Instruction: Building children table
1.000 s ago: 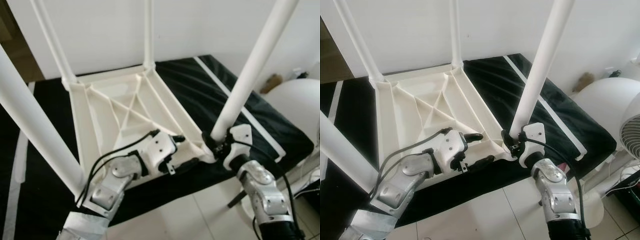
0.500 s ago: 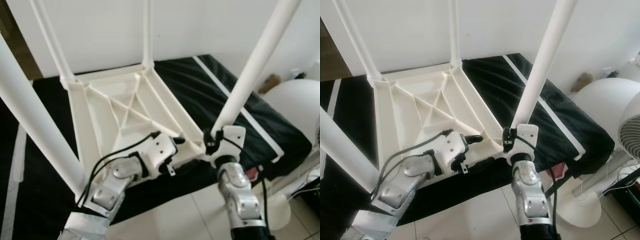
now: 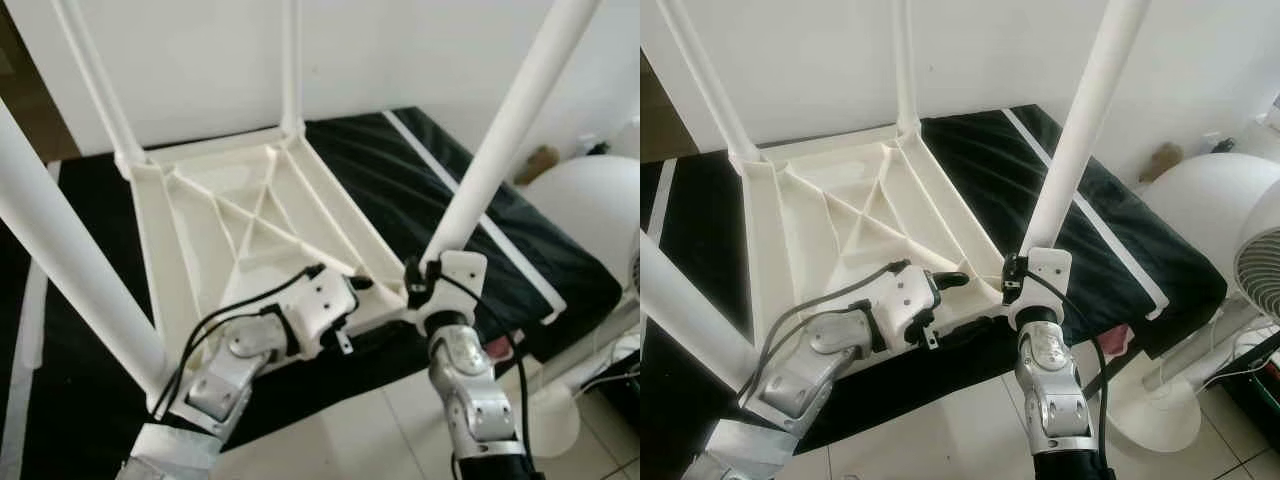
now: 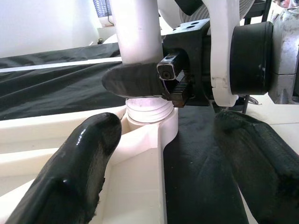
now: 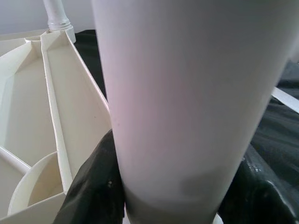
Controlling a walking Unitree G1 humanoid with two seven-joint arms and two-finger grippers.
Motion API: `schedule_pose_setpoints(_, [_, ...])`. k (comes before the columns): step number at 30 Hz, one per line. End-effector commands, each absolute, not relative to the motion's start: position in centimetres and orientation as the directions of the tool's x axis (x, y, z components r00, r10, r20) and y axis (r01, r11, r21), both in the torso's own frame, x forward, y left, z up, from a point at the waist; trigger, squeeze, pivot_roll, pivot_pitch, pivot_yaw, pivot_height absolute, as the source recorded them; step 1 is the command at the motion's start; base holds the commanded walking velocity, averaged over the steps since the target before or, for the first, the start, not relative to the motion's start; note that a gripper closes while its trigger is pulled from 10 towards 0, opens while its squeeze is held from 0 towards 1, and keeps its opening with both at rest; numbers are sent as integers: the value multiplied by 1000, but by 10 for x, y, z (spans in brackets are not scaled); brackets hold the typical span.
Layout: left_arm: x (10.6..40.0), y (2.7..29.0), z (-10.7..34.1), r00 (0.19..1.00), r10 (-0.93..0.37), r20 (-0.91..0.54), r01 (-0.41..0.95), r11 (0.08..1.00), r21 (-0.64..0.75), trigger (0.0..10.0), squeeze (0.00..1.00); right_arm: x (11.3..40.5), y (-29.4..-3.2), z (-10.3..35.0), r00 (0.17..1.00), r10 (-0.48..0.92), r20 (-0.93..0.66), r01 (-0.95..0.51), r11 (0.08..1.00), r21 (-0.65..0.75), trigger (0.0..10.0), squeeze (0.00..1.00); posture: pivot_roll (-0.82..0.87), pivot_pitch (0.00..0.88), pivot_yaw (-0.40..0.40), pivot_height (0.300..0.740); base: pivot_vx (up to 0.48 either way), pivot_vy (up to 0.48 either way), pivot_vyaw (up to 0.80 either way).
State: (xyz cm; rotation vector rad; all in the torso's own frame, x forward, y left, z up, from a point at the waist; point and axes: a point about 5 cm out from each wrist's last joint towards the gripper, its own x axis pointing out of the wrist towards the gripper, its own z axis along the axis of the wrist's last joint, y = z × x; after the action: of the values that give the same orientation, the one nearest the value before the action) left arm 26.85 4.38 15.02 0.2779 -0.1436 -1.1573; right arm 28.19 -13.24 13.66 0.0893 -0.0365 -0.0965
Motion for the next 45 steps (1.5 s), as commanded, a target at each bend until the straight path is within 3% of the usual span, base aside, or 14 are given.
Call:
schedule_pose_setpoints(1, [269,43,150,400,-916,-29,880,375,290,10000,0,280,-127,121,992,-109,-58,116,984,132,10000,0,-96,42,-22,740,0,0,0])
schedule_pose_setpoints(4, [269,42,148,402,-915,-32,880,377,287,10000,0,282,-130,122,993,-108,-50,113,986,122,10000,0,-95,42,-27,740,0,0,0])
schedule_pose_setpoints(5, [269,42,148,404,-914,-31,880,379,285,10000,0,283,-132,123,993,-104,-46,109,987,122,10000,278,-95,41,-28,740,0,0,0])
schedule_pose_setpoints(6, [269,42,148,404,-914,-30,880,380,284,10000,0,283,-132,123,994,-101,-43,106,987,122,10000,278,-95,41,-28,740,0,0,0])
schedule_pose_setpoints(7, [269,42,149,405,-914,-28,880,382,283,10000,0,283,-133,125,995,-91,-34,94,987,128,10000,1000,-92,41,-32,740,0,0,0])
schedule_pose_setpoints(17, [268,42,150,409,-912,-22,878,387,283,10000,0,281,-143,131,998,-67,6,66,991,116,10000,1000,-90,42,-36,740,0,0,0])
schedule_pose_setpoints(26, [269,43,152,416,-909,-15,874,396,282,10000,0,278,-161,134,997,73,32,-75,995,62,10000,1000,-96,43,-34,740,0,0,0])
schedule_pose_setpoints(27, [270,42,152,415,-910,-13,874,395,282,10000,0,279,-161,136,995,96,38,-98,994,51,10000,929,-97,42,-32,740,0,0,0])
schedule_pose_setpoints(28, [270,42,153,413,-910,-11,875,394,282,10000,0,280,-163,138,992,117,49,-119,992,30,10000,0,-97,42,-32,740,0,0,0])
schedule_pose_setpoints(45, [271,41,155,406,-914,-13,876,385,291,10000,0,293,-174,144,917,398,13,-389,903,-184,10000,0,-91,37,-24,740,0,0,0])
